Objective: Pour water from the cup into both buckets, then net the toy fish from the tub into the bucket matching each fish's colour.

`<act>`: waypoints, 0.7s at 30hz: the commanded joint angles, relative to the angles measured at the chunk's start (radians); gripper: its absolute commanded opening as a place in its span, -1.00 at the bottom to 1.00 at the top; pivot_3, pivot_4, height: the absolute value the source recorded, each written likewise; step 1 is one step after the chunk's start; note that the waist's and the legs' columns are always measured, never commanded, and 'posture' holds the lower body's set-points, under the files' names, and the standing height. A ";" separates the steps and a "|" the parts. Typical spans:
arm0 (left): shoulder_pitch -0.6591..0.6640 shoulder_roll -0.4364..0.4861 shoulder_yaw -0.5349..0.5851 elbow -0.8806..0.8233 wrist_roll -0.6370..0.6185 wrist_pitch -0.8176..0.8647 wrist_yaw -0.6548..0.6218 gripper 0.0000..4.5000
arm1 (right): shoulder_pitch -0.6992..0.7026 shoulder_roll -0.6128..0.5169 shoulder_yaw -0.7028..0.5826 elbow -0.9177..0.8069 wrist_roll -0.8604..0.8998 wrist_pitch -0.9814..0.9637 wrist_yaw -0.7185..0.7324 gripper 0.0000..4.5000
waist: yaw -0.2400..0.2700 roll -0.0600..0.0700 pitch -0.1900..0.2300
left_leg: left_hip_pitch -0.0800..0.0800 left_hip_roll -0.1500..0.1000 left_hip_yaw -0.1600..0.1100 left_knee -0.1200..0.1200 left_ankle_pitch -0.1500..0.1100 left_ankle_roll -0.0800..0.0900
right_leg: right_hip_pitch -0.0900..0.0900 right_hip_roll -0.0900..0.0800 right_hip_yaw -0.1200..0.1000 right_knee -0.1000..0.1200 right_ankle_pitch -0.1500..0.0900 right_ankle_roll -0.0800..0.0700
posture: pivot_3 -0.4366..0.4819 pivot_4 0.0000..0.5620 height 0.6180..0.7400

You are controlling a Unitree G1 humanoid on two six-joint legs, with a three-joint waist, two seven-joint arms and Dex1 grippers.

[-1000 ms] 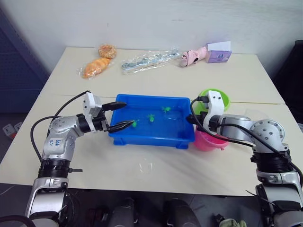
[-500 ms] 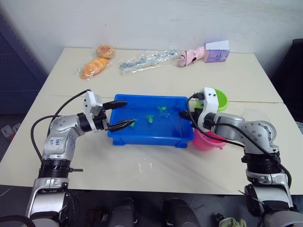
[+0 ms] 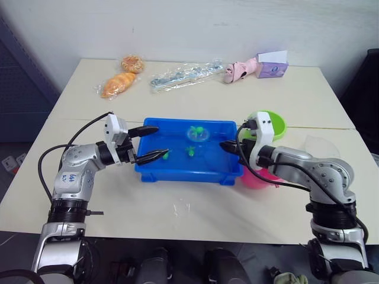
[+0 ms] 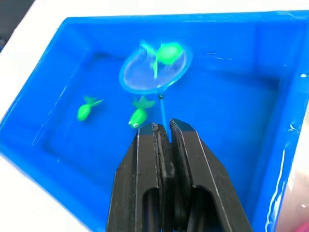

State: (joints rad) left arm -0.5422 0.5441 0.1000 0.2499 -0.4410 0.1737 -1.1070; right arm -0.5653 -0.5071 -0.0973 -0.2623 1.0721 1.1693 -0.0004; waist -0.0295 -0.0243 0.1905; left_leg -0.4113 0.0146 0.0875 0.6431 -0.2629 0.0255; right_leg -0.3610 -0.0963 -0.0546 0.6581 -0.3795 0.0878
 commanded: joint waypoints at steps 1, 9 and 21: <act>-0.003 0.015 0.011 -0.015 -0.011 -0.001 -0.020 0.98 | 0.021 -0.042 -0.067 -0.081 0.029 0.020 0.039 -1.00 | 0.000 0.000 0.000 | 0.000 0.000 0.000 0.000 0.000 0.000 | 0.000 0.000 0.000 0.000 0.000 0.000 | -0.05 -0.47 1.00; -0.027 0.006 0.003 0.013 -0.013 -0.022 -0.067 0.98 | 0.153 -0.182 -0.249 -0.253 0.146 0.015 0.115 -1.00 | 0.003 0.000 0.000 | 0.000 0.000 0.000 -0.003 0.000 0.000 | 0.001 0.000 -0.001 -0.004 0.000 0.000 | -0.05 -0.47 1.00; -0.110 -0.048 -0.029 0.115 0.007 -0.072 -0.120 0.98 | 0.338 -0.383 -0.584 -0.254 0.210 -0.010 0.069 -1.00 | 0.005 0.000 0.000 | 0.001 -0.001 0.000 -0.005 0.000 0.000 | 0.002 0.000 -0.001 -0.006 0.000 0.000 | -0.05 -0.47 1.00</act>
State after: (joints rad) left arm -0.6308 0.5020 0.0753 0.3593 -0.4389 0.1236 -1.2119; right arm -0.2366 -0.8632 -0.6211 -0.5070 1.2946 1.1849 0.0537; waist -0.0246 -0.0243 0.1906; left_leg -0.4102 0.0140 0.0876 0.6384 -0.2626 0.0253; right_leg -0.3592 -0.0961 -0.0553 0.6522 -0.3795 0.0879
